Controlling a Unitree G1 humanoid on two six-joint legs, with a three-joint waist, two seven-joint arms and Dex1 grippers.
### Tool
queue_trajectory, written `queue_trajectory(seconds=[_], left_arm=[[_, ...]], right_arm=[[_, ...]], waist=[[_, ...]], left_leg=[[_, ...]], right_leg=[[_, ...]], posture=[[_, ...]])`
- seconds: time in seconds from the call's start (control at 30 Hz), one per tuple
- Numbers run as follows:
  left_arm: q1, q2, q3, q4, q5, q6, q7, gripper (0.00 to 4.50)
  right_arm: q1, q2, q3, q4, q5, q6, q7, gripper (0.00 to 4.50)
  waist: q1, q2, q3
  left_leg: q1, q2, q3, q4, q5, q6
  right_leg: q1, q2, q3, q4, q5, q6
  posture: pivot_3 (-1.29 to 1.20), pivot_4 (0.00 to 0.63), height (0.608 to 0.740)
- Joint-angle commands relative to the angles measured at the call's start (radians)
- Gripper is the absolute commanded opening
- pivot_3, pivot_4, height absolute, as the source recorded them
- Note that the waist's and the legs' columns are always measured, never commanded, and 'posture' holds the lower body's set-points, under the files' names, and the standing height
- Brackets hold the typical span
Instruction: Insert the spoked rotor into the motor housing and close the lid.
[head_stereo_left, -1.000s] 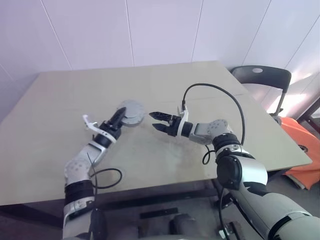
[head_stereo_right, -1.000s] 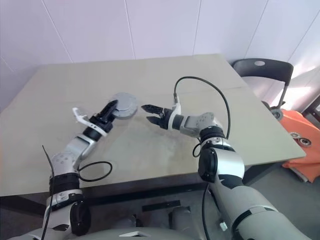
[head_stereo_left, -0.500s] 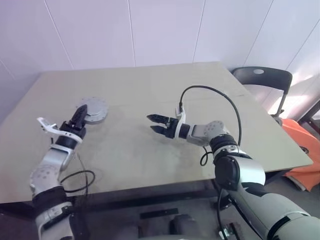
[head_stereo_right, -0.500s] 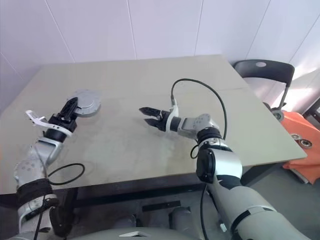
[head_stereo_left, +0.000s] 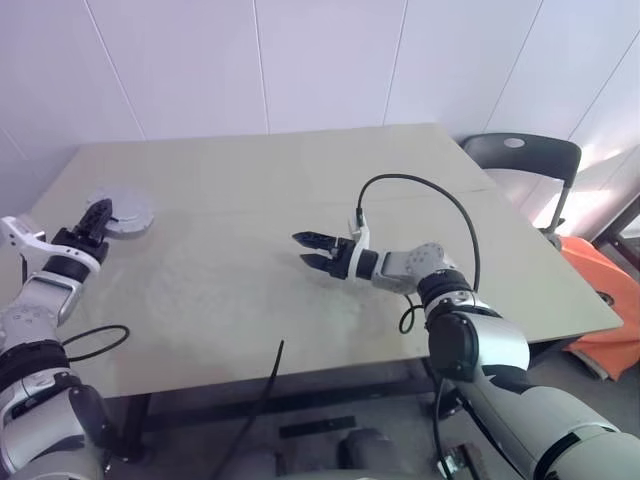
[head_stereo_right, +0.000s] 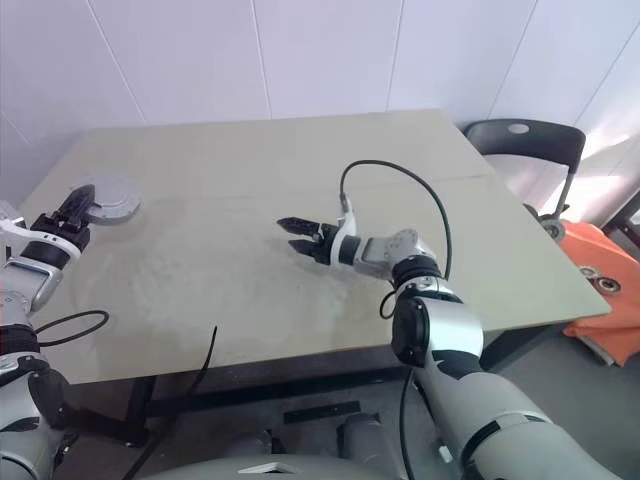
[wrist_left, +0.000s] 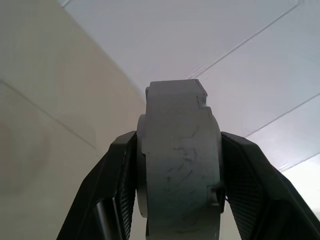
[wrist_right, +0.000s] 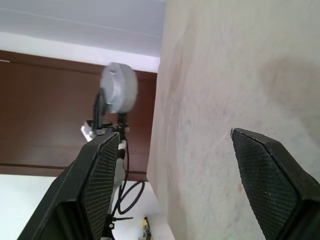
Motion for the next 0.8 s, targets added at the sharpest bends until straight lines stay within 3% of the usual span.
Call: queue_trajectory(seconds=[0.03, 0.4, 0.8], left_arm=[[-0.057, 0.042, 0.007, 0.089, 0.05, -0.073, -0.056, 2.27], [-0.067, 0.045, 0.033, 0.324, 0.166, -0.231, -0.039, 2.27], [-0.073, 0.055, 0.012, 0.359, 0.24, -0.281, -0.042, 2.27]], right_arm=[[-0.02, -0.006, -0.005, -0.018, 0.005, -0.002, 0.008, 3.72], [-0.013, -0.012, -0.001, -0.032, -0.005, 0.004, 0.009, 3.72], [-0.01, -0.01, 0.005, -0.036, -0.012, -0.003, 0.011, 3.72]], waist=[[0.0, 0.0, 0.0], [0.0, -0.002, -0.002], [-0.009, -0.003, -0.002]], left_leg=[[0.0, 0.0, 0.0, 0.0, 0.0, 0.0], [-0.004, -0.003, 0.0, 0.0, 0.0, -0.001], [0.002, -0.003, 0.001, 0.0, 0.0, -0.001]], right_leg=[[0.0, 0.0, 0.0, 0.0, 0.0, 0.0], [-0.005, -0.013, -0.008, 0.002, 0.0, 0.0], [-0.004, -0.014, -0.012, 0.008, 0.001, -0.001]], posture=[[0.0, 0.0, 0.74], [0.0, 0.0, 0.74], [0.0, 0.0, 0.74]])
